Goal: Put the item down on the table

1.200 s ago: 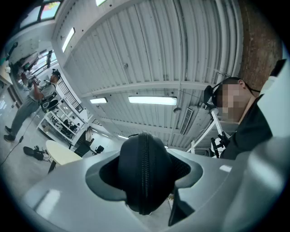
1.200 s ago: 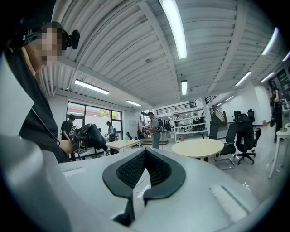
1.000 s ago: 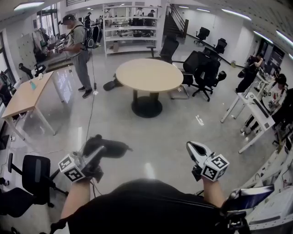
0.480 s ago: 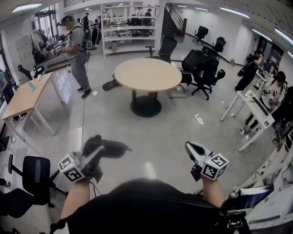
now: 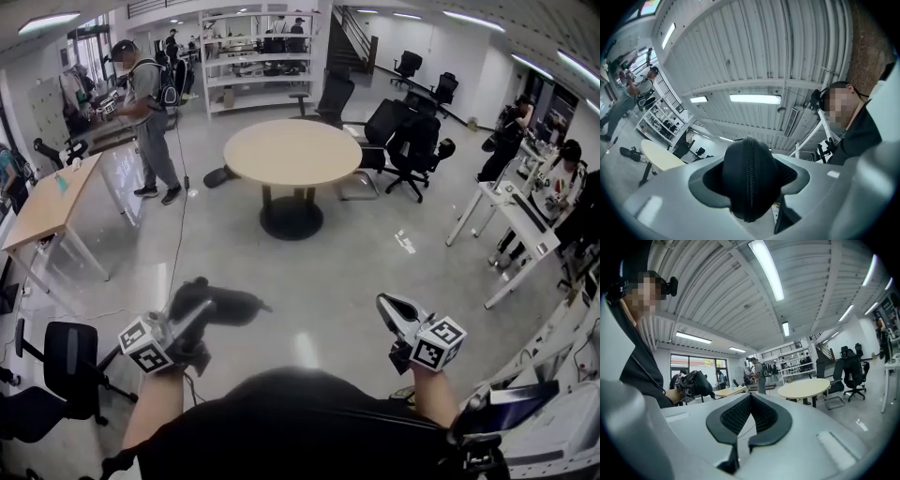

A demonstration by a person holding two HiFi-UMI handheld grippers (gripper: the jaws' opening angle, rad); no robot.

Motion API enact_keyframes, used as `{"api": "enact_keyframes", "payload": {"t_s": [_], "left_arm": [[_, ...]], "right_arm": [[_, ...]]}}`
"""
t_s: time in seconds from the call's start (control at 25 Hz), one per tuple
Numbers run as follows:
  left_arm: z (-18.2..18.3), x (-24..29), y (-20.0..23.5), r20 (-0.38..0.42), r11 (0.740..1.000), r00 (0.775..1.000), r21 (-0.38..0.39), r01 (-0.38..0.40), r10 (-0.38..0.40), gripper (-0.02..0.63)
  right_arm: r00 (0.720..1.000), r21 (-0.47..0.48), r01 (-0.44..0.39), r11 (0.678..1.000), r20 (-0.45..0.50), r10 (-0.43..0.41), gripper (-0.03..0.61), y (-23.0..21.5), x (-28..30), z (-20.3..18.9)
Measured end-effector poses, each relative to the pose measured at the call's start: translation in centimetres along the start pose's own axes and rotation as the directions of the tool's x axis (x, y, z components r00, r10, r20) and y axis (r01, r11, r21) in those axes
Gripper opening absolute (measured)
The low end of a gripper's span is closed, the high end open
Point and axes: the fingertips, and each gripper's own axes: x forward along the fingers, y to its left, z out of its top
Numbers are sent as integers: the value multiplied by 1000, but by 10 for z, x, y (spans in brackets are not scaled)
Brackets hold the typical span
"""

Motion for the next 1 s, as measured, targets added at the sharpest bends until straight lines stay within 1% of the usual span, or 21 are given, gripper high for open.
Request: {"api": "enact_keyframes", "payload": {"t_s": [0.2,0.32,0.48,0.6,0.84,1.0], "left_arm": [[-26,28,-24,-6,1000,1000,-29,0,-1,262],[-45,44,-38,-27,999,1000,-45,-1,0,262],[-68,70,-48,-67,997,997,-77,21,-26,262],[-75,87,-52,-91,996,995,-83,44,-52,262],[-89,119,-40,-112,988,988,-124,93,-107,262],[-95,137,-12,-117,979,981,-158,132,-152,262]], "right_arm": [[1000,6,-1,1000,-9,1,14,-23,-35,-3],[1000,14,-11,1000,-8,11,14,-35,-54,-7],[1000,55,13,998,4,-13,14,-54,-75,-18],[999,74,30,997,13,-31,14,-61,-88,-24],[996,100,91,991,13,-93,14,-82,-101,-31],[990,94,140,986,11,-142,14,-96,-88,-26]]}}
